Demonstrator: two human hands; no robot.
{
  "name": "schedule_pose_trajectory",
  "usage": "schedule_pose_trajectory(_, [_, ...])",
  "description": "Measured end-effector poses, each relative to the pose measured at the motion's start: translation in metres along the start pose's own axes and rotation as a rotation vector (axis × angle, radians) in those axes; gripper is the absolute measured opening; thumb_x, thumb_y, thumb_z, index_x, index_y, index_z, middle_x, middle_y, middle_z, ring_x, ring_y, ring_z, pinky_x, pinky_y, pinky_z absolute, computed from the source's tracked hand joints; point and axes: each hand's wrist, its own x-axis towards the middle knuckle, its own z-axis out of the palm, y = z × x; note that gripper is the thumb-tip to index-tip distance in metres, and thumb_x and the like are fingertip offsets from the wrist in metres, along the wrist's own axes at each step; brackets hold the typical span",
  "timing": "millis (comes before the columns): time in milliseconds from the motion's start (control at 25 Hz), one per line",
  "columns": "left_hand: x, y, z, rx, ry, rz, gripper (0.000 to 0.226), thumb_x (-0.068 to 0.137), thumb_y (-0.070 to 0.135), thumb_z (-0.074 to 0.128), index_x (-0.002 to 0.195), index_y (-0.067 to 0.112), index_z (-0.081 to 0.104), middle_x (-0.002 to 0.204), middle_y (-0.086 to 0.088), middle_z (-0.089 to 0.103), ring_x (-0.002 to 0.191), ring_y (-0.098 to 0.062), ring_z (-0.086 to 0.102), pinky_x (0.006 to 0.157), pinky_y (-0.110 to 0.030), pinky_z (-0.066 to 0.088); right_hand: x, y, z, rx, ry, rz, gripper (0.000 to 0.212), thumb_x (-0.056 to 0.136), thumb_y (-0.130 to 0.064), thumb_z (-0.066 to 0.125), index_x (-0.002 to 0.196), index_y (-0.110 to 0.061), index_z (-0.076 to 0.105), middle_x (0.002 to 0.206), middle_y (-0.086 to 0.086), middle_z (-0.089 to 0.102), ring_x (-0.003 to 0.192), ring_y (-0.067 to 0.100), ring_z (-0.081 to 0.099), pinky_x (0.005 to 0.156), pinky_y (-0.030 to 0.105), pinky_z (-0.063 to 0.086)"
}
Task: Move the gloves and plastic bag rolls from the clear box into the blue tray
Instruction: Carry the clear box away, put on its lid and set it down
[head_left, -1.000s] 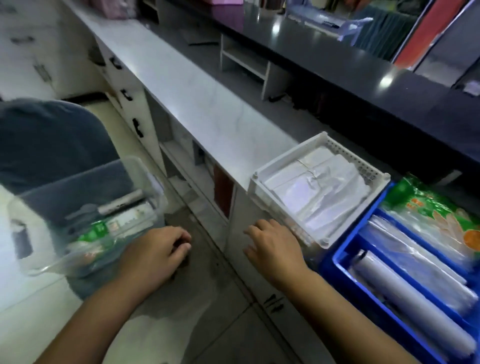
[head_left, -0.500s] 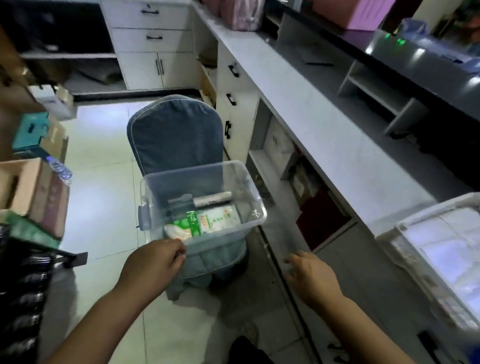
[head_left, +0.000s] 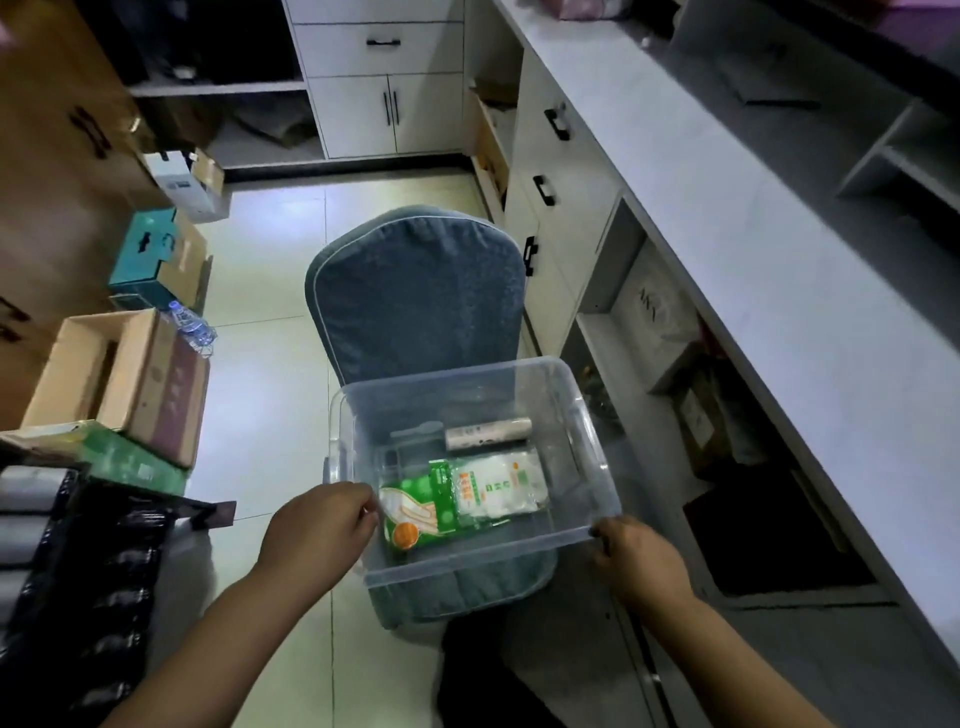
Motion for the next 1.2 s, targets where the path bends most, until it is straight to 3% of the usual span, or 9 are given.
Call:
schedule_pose_trajectory(120, [0.055, 0.003, 0.001, 0.044, -0.032, 0.007, 0.015, 0.087, 0.031, 0.049, 0.092, 0.03, 0.063, 0.094, 0.008, 0.068, 0.087, -0.016, 0.06, 0.057, -0.026, 0.034, 0.048, -0.006, -0.001, 0.082, -0.114, 0.048, 0.032, 0.089, -0.031, 0.052, 0.118, -0.02, 0.059, 0.12, 0.003, 0.063, 0.106, 0.021, 0.06, 0.084, 0.032, 0.051])
schedule_pose_trajectory(440, [0.16, 0.004, 0.012, 0.033, -0.114, 0.09, 0.013, 0.087, 0.025, 0.051, 0.088, 0.024, 0.064, 0.093, 0.003, 0.067, 0.086, -0.019, 0.06, 0.054, -0.027, 0.029, 0.105, -0.026, 0.018, 0.126, -0.254, 0.143, 0.035, 0.092, -0.028, 0.045, 0.124, -0.018, 0.056, 0.126, 0.006, 0.062, 0.115, 0.023, 0.056, 0.087, 0.03, 0.046])
schedule_pose_trajectory(600, [0.227, 0.002, 0.027, 0.051, -0.221, 0.221, 0.019, 0.087, 0.023, 0.051, 0.1, 0.017, 0.064, 0.104, -0.003, 0.066, 0.098, -0.023, 0.058, 0.066, -0.029, 0.043, 0.119, -0.047, 0.04, 0.181, -0.29, 0.279, 0.035, 0.091, -0.026, 0.045, 0.123, -0.015, 0.056, 0.122, 0.009, 0.064, 0.113, 0.024, 0.057, 0.085, 0.031, 0.047])
schedule_pose_trajectory(800, [0.297, 0.003, 0.046, 0.175, -0.366, 0.424, 0.027, 0.088, 0.015, 0.045, 0.111, 0.012, 0.058, 0.115, -0.008, 0.058, 0.107, -0.026, 0.05, 0.081, -0.035, 0.046, 0.125, -0.088, 0.062, 0.285, -0.158, 0.622, 0.032, 0.093, -0.022, 0.043, 0.122, -0.016, 0.054, 0.122, 0.007, 0.062, 0.105, 0.024, 0.061, 0.078, 0.03, 0.049])
schedule_pose_trajectory(920, [0.329, -0.001, 0.059, 0.2, -0.436, 0.59, 0.048, 0.084, 0.006, 0.046, 0.132, 0.013, 0.042, 0.129, -0.009, 0.048, 0.114, -0.026, 0.045, 0.094, -0.036, 0.042, 0.121, -0.119, 0.084, 0.38, -0.083, 0.866, 0.035, 0.09, -0.017, 0.048, 0.125, -0.013, 0.053, 0.127, 0.009, 0.054, 0.11, 0.027, 0.056, 0.084, 0.03, 0.047])
schedule_pose_trajectory(1040, [0.345, -0.003, 0.07, 0.198, -0.52, 0.611, 0.06, 0.086, 0.005, 0.046, 0.142, 0.01, 0.026, 0.139, -0.011, 0.04, 0.121, -0.028, 0.042, 0.098, -0.037, 0.04, 0.119, -0.144, 0.101, 0.37, 0.036, 1.073, 0.042, 0.085, -0.009, 0.055, 0.127, -0.009, 0.049, 0.126, 0.013, 0.048, 0.115, 0.028, 0.042, 0.092, 0.033, 0.042])
schedule_pose_trajectory(1200, [0.355, 0.0, 0.085, 0.253, -0.613, 0.527, 0.06, 0.09, 0.008, 0.045, 0.144, 0.009, 0.018, 0.141, -0.016, 0.039, 0.123, -0.031, 0.044, 0.098, -0.042, 0.04, 0.117, -0.171, 0.121, 0.615, 0.217, 1.325, 0.051, 0.084, -0.004, 0.058, 0.131, -0.009, 0.037, 0.121, 0.016, 0.042, 0.101, 0.032, 0.05, 0.075, 0.035, 0.047])
